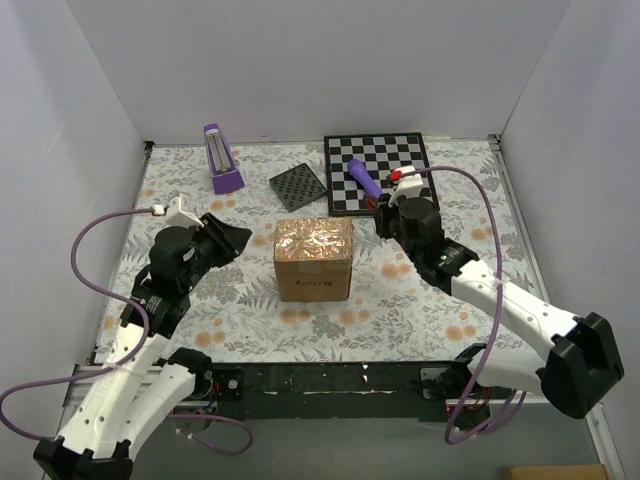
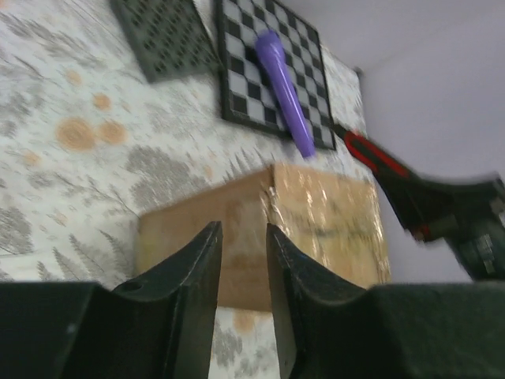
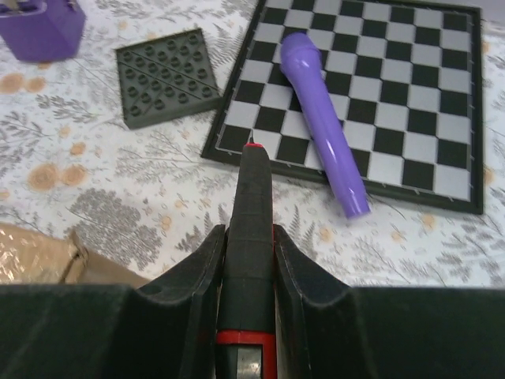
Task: Unpack the express box
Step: Adjust the express box at the center of the board.
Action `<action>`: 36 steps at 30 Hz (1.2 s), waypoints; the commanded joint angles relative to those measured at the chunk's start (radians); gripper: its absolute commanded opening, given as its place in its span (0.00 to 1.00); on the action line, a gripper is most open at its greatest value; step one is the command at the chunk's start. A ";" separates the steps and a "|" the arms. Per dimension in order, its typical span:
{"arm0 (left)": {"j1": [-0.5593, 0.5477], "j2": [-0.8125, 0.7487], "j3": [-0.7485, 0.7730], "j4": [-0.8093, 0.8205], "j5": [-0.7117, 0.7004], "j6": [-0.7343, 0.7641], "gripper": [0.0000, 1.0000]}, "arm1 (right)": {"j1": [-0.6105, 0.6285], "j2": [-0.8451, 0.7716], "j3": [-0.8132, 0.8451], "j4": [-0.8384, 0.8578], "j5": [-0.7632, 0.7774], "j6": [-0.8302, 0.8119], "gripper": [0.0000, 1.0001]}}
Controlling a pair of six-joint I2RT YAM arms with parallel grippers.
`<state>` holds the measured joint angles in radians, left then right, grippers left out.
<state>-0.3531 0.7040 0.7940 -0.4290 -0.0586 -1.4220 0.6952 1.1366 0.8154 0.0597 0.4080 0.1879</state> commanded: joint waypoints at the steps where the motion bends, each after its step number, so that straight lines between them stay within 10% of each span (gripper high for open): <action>1: -0.003 -0.052 -0.123 -0.008 0.531 -0.017 0.25 | -0.029 0.115 0.097 0.268 -0.201 -0.056 0.01; 12: -0.030 -0.054 -0.334 0.239 0.859 -0.121 0.13 | -0.028 0.241 0.107 0.312 -0.455 -0.082 0.01; 36: -0.055 0.419 -0.179 0.248 0.310 0.070 0.23 | 0.181 -0.037 -0.157 0.204 -0.342 -0.028 0.01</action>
<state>-0.4034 1.0710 0.5739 -0.2379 0.3195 -1.3998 0.8246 1.1454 0.6827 0.2276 0.0120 0.1287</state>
